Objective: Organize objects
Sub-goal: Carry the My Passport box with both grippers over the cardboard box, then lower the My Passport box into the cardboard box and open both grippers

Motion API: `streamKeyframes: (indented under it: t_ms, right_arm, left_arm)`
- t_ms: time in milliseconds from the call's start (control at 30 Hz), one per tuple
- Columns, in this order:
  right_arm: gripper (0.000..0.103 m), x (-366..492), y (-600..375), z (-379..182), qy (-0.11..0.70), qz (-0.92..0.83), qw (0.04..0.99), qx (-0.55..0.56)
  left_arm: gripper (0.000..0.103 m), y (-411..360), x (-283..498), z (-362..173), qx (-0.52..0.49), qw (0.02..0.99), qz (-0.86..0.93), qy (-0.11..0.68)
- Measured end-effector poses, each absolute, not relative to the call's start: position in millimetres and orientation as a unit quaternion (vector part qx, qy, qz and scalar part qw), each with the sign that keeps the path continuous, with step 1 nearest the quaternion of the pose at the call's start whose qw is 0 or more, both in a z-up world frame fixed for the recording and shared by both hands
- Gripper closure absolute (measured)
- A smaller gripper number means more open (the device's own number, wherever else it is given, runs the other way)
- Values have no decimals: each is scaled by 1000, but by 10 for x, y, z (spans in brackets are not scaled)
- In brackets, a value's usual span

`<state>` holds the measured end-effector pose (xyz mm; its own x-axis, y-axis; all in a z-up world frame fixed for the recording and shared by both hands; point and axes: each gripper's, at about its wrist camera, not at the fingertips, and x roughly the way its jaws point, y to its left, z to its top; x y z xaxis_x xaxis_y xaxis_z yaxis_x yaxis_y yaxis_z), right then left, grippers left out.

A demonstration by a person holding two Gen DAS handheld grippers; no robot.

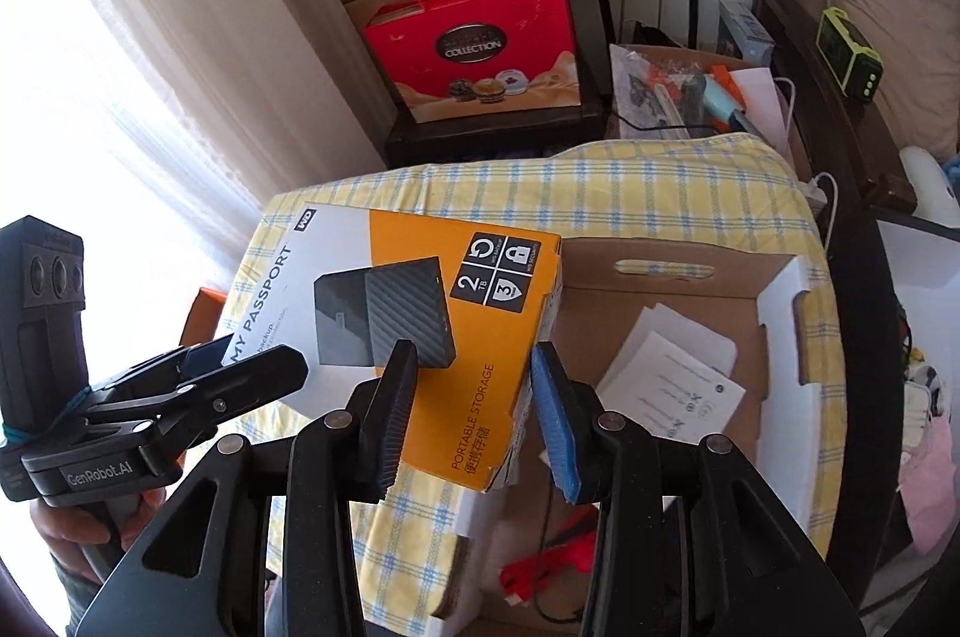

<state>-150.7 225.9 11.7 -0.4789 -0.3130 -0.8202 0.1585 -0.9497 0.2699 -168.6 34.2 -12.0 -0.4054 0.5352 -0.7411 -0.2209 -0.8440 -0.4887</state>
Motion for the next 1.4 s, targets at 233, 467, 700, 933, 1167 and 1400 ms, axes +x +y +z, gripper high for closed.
streamKeyframes:
  t_ms: [233, 467, 700, 933, 1167, 1400]
  right_arm:
    - [62, -1390, 2835, 175, -98, -865, 99, 483]
    - [63, -1389, 3343, 28, -117, -862, 66, 489]
    - [63, -1530, 3603, -181, -135, -857, 55, 494]
    - [63, -1644, 3611, -405, -145, -850, 63, 502]
    - [64, -1640, 3665, -444, -166, -849, 77, 495]
    - [64, -1435, 3649, -270, -144, -862, 78, 480]
  left_arm:
    - [36, 931, -1661, -132, -504, 262, 811, -136]
    - [36, 1465, -1667, -259, -518, 281, 801, -109]
    - [36, 1752, -1686, -421, -529, 274, 799, -78]
    - [36, 1759, -1683, -530, -538, 262, 799, -59]
    - [24, 1783, -1629, -458, -539, 271, 796, -43]
    - [15, 1482, -1472, -141, -506, 268, 818, -55]
